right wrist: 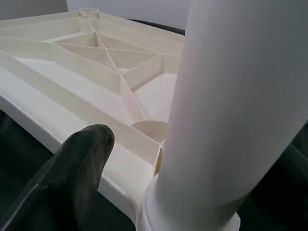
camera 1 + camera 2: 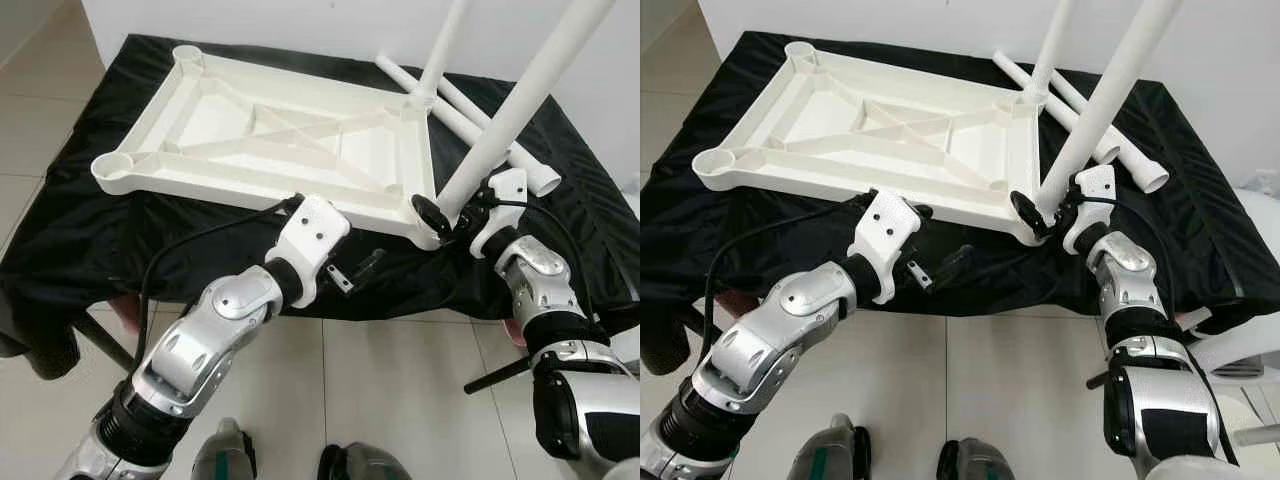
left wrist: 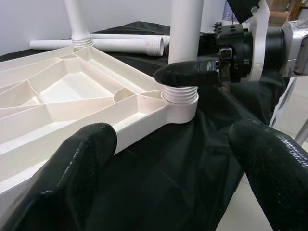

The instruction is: Building children table

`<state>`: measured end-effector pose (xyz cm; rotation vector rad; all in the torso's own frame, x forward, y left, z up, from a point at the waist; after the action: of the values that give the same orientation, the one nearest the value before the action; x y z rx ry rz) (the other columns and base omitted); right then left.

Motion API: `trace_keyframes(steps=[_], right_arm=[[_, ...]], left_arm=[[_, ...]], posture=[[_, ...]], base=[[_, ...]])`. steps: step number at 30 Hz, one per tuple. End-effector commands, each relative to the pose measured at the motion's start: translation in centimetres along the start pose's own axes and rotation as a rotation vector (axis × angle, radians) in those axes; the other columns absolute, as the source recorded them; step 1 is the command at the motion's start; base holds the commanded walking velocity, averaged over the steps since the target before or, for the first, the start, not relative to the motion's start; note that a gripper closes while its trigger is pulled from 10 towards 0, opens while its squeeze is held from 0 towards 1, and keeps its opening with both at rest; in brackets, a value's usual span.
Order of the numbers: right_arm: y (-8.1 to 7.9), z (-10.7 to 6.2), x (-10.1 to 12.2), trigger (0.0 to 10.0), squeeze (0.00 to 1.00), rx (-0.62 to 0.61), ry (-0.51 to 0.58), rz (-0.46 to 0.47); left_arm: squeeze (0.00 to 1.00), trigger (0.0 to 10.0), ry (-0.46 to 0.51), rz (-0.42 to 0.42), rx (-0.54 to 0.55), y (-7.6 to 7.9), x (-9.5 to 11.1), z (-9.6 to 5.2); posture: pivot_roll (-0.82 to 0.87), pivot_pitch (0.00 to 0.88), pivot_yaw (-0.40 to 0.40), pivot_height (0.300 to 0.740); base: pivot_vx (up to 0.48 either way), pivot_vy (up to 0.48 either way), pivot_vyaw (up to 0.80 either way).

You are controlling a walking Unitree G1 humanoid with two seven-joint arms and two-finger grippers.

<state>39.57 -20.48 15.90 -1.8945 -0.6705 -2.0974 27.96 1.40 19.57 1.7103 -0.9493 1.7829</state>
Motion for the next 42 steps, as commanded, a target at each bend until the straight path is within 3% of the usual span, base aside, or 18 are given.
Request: trace_keyframes(steps=[1,3,4,13,14,15,25,42], right_arm=[[0.7,-0.3,0.0,2.7,0.00,-0.012,-0.005,-0.004],[0.8,-0.3,0.0,2.7,0.00,-0.012,-0.004,0.000],[0.7,-0.3,0.0,0.0,0.00,-0.007,-0.003,0.011],[0.8,-0.5,-0.4,0.4,0.00,-0.012,-0.008,0.004],[0.7,-0.5,-0.5,4.7,0.00,-0.015,-0.009,0.006],[0.7,-0.5,-0.6,10.0,0.00,-0.020,-0.008,0.015],[-0.1,-0.5,-1.1,10.0,0.00,-0.051,0.021,0.064],[-3.3,1.4,-0.2,10.0,0.00,-0.178,0.129,0.105]], left_arm=[[0.00,10.0,-0.009,0.002,-0.111,1.4,-0.1,-0.1],[0.00,10.0,-0.010,0.002,-0.110,1.4,-0.1,-0.1],[0.00,10.0,-0.011,0.003,-0.110,1.3,-0.1,-0.2],[0.00,10.0,-0.010,0.000,-0.107,1.3,-0.1,-0.2],[0.00,10.0,-0.010,0.000,-0.107,1.3,-0.1,-0.2],[0.00,10.0,-0.010,-0.001,-0.105,1.3,0.0,-0.2],[0.00,10.0,-0.007,-0.003,-0.097,1.1,0.0,-0.2],[0.00,10.0,0.001,-0.009,-0.095,1.1,0.2,0.0]], posture=[[0.10,0.059,-0.068,0.740],[0.10,0.059,-0.068,0.740],[0.10,0.062,-0.069,0.740],[0.10,0.070,-0.069,0.740],[0.10,0.072,-0.070,0.740],[0.10,0.074,-0.071,0.740],[0.10,0.079,-0.076,0.740],[0.09,0.079,-0.081,0.740]], base=[[0.000,0.000,0.00],[0.000,0.000,0.00],[0.000,0.000,0.00],[0.000,0.000,0.00],[0.000,0.000,0.00],[0.000,0.000,0.00],[0.000,0.000,0.00],[0.000,0.000,0.00]])
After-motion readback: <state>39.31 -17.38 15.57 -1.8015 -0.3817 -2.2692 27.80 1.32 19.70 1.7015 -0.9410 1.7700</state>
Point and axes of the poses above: a point about 5 cm out from each wrist's last joint towards the gripper, its own z axis pointing out of the wrist towards the gripper, its own x axis along the axis of the wrist's last joint, y = z × x, the point moved 4 cm from there along z, pointing out of the wrist towards the gripper, and after that the axes turned 2 degrees about -z, right-handed, at the moved point
